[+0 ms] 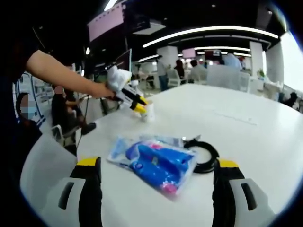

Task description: Arrange the tabletop items into an orderly group along one side of the table until the central work area is clear of visible clutter.

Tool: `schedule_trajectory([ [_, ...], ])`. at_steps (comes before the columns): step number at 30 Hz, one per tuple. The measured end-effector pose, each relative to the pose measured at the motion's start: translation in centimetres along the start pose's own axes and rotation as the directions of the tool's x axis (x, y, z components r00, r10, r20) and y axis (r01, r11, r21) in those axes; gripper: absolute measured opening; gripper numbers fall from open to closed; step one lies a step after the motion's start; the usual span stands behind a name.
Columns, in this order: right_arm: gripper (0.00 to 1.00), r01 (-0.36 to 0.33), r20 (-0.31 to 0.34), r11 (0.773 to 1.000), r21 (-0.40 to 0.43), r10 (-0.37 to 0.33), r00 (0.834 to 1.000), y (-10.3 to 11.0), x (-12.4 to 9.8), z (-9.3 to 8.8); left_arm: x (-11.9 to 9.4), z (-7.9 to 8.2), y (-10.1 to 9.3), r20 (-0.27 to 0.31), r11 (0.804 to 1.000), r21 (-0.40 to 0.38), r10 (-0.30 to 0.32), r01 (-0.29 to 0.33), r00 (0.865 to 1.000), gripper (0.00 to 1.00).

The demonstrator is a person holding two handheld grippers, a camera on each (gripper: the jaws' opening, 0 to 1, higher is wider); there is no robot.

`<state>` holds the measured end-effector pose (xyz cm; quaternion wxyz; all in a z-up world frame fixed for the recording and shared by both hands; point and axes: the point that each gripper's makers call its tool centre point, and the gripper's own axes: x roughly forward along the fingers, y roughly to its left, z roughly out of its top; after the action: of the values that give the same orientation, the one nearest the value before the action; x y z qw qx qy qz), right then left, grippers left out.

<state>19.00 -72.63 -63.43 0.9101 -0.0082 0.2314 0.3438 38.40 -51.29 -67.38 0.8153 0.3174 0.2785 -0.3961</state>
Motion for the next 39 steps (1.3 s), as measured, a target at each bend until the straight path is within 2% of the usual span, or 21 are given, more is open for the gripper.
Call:
schedule_trajectory([
  [3, 0.97, -0.004, 0.001, 1.000, 0.000, 0.004, 1.000, 0.1, 0.2, 0.2, -0.6, 0.2, -0.2, 0.007, 1.000, 0.012, 0.007, -0.007, 1.000, 0.20],
  [9, 0.97, -0.023, 0.012, 1.000, -0.011, 0.023, 1.000, 0.6, 0.6, 0.7, -2.0, 1.2, -0.5, 0.065, 1.000, 0.014, 0.027, -0.028, 0.998, 0.22],
  [24, 0.96, -0.031, 0.047, 0.999, -0.033, 0.032, 0.998, 1.0, 0.2, 2.2, -4.0, 2.8, -1.0, 0.101, 0.999, 0.016, 0.035, -0.037, 0.994, 0.32],
  [39, 0.95, -0.035, 0.069, 0.998, -0.049, 0.038, 0.997, 1.7, 0.4, 3.2, -6.4, 3.5, -0.7, 0.123, 0.996, -0.016, 0.093, -0.092, 0.988, 0.46],
])
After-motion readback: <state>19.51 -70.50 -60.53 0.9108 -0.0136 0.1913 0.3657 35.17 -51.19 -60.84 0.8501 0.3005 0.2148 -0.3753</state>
